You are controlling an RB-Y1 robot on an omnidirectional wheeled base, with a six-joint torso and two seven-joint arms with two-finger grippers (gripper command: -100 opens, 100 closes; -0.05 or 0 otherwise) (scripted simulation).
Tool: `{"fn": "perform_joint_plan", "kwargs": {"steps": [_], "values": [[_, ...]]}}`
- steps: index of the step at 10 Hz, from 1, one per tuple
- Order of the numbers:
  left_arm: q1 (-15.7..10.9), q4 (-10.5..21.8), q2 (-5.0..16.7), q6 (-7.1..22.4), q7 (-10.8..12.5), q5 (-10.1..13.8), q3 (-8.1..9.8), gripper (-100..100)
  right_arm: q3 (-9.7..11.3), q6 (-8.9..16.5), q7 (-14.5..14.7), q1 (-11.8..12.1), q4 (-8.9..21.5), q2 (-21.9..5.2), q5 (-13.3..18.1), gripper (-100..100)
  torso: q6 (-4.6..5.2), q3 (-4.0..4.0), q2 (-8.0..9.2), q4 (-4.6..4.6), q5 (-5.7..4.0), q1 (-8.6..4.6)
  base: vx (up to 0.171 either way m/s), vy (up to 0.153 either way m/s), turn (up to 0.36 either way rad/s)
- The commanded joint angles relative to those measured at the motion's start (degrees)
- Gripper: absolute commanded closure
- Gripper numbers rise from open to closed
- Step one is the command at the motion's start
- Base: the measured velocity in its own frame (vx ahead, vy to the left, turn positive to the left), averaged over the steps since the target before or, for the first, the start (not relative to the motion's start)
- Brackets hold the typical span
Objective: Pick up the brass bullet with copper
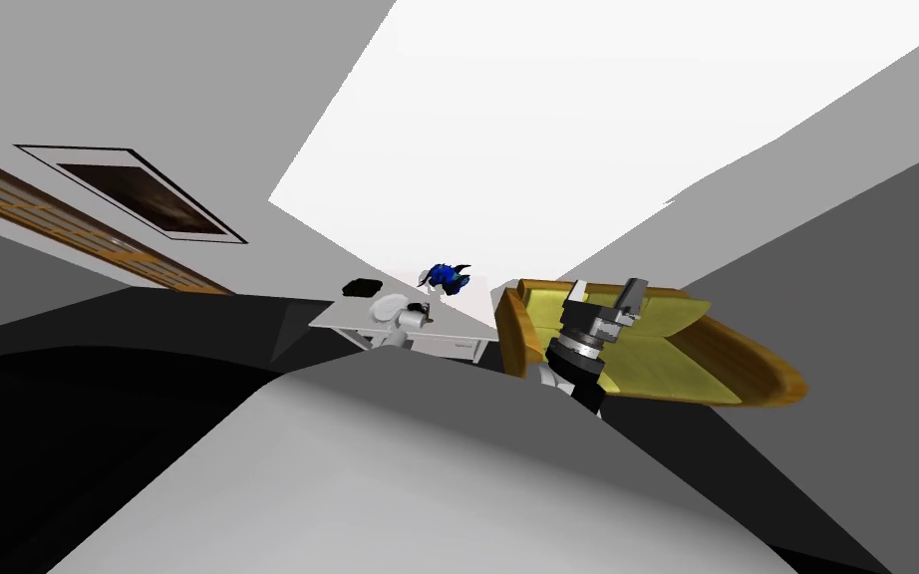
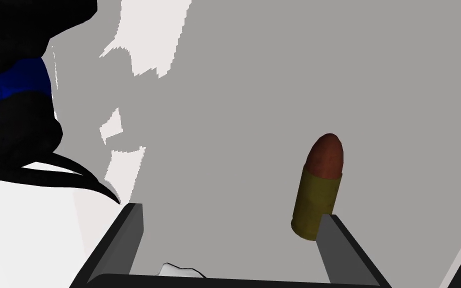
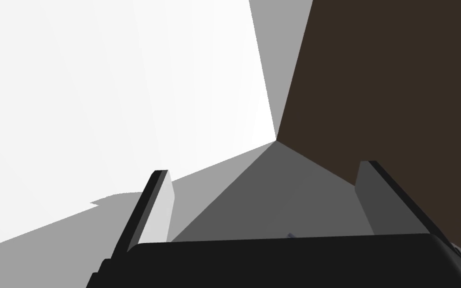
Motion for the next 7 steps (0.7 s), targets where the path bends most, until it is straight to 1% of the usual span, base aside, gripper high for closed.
{"fn": "perform_joint_plan", "kwargs": {"steps": [1, 2, 3, 5, 7], "values": [[-1.51, 2.83, -0.21, 2.5, 0.79, -0.24, 0.35, -100, 0.0, 0.0, 0.0, 0.0, 0.0, 0.0, 0.0, 0, 0.0, 0.0, 0.0, 0.0, 0.0, 0.0, -0.001, 0.041, -0.131], [-2.75, 4.52, -0.37, 4.16, 1.44, -0.47, 0.64, -100, 0.0, 0.0, 0.0, 0.0, 0.0, 0.0, 0.0, 0, 0.02, 0.0, 0.0, 0.0, 0.0, 0.0, 0.001, 0.062, -0.167], [-2.75, 4.84, -0.37, 4.57, 1.44, -0.47, 0.64, -100, 0.0, 0.0, 0.0, 0.0, 0.0, 0.0, 0.0, 0, 0.02, 0.0, 0.0, 0.0, 0.01, 0.06, 0.004, 0.059, -0.041], [-4.95, 8.36, -0.53, 8.26, 2.61, -0.88, 1.15, -100, 0.0, 0.0, 0.0, 0.0, 0.0, 0.0, 0.0, 0, 0.0, 0.0, -0.01, 0.0, 0.01, 0.05, 0.002, 0.06, -0.105], [-6.71, 11.15, -0.54, 11.24, 3.55, -1.19, 1.57, -100, 0.0, 0.0, 0.0, 0.0, 0.0, 0.0, 0.0, 0, 0.0, -0.01, -0.02, 0.0, 0.02, 0.12, 0.0, 0.073, -0.115]]}}
